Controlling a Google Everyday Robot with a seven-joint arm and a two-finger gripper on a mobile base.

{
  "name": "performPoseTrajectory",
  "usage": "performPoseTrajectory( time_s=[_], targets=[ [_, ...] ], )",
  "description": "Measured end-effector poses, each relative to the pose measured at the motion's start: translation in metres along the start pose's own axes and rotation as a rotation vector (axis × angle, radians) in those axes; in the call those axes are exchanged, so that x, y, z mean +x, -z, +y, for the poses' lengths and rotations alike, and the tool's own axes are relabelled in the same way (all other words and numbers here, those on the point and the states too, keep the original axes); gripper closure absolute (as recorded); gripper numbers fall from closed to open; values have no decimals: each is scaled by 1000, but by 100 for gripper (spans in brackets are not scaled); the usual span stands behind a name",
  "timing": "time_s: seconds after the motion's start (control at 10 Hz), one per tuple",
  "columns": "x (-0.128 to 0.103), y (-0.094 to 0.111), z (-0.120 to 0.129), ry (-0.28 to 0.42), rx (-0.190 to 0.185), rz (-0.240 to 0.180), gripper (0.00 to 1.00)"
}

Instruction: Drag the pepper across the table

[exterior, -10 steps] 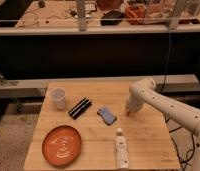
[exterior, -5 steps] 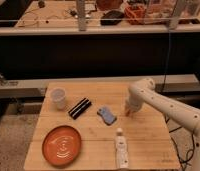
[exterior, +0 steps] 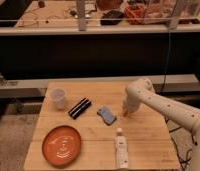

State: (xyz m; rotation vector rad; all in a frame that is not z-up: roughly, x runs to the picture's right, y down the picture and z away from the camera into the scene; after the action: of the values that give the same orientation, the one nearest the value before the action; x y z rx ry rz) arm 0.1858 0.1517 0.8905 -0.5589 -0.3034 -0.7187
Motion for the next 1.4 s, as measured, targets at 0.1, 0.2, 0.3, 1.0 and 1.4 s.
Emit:
performPoseTrajectory(
  time_s=[0.1, 0.2, 0.3, 1.0, 1.4],
  targets=[
    [-1, 0, -1, 3, -1, 0, 100],
    [-1, 0, -1, 3, -1, 0, 100],
    [-4, 0, -1, 8, -1, -2, 100],
    [-12, 0, 2, -3, -1, -18, 100],
    [-16, 0, 2, -3, -1, -23, 100]
  ],
)
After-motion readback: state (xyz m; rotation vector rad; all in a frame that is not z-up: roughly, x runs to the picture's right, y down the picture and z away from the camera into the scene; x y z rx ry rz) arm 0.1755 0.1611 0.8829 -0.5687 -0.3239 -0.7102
